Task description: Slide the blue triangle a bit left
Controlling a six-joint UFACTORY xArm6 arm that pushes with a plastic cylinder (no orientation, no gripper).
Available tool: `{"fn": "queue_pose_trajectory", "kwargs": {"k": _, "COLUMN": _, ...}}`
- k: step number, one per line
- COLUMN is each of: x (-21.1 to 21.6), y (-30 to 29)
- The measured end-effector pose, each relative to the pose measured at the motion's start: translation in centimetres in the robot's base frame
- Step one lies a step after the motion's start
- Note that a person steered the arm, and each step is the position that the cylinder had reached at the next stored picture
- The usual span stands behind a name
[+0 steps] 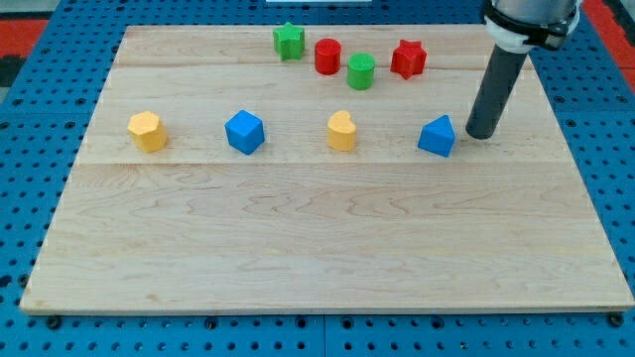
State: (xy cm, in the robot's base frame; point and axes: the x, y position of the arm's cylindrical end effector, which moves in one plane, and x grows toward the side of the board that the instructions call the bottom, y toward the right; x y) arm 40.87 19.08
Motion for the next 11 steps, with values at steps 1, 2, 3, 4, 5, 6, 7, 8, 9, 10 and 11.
{"fn": "queue_pose_trajectory", "kwargs": {"k": 1, "x": 2.4, "y": -0.1}}
{"fn": "queue_pose_trajectory", "kwargs": {"k": 2, "x": 2.1, "y": -2.7}}
{"fn": "queue_pose_trajectory", "kwargs": {"k": 3, "x": 0.9, "y": -3.2}}
{"fn": "queue_pose_trajectory", "kwargs": {"k": 4, "x": -0.3, "y": -3.1}}
{"fn": "queue_pose_trajectory", "kwargs": {"k": 5, "x": -1.1, "y": -3.1}}
{"fn": "queue_pose_trajectory", "kwargs": {"k": 6, "x": -1.2, "y": -3.1}}
{"fn": "queue_pose_trajectory", "kwargs": {"k": 7, "x": -1.2, "y": -3.3}}
{"fn": "queue_pose_trajectory", "kwargs": {"k": 8, "x": -1.2, "y": -3.6}}
{"fn": "queue_pose_trajectory", "kwargs": {"k": 9, "x": -1.2, "y": -4.7}}
{"fn": "queue_pose_trajectory", "kwargs": {"k": 10, "x": -1.2, "y": -6.2}}
{"fn": "queue_pose_trajectory", "kwargs": {"k": 11, "x": -1.0, "y": -6.6}}
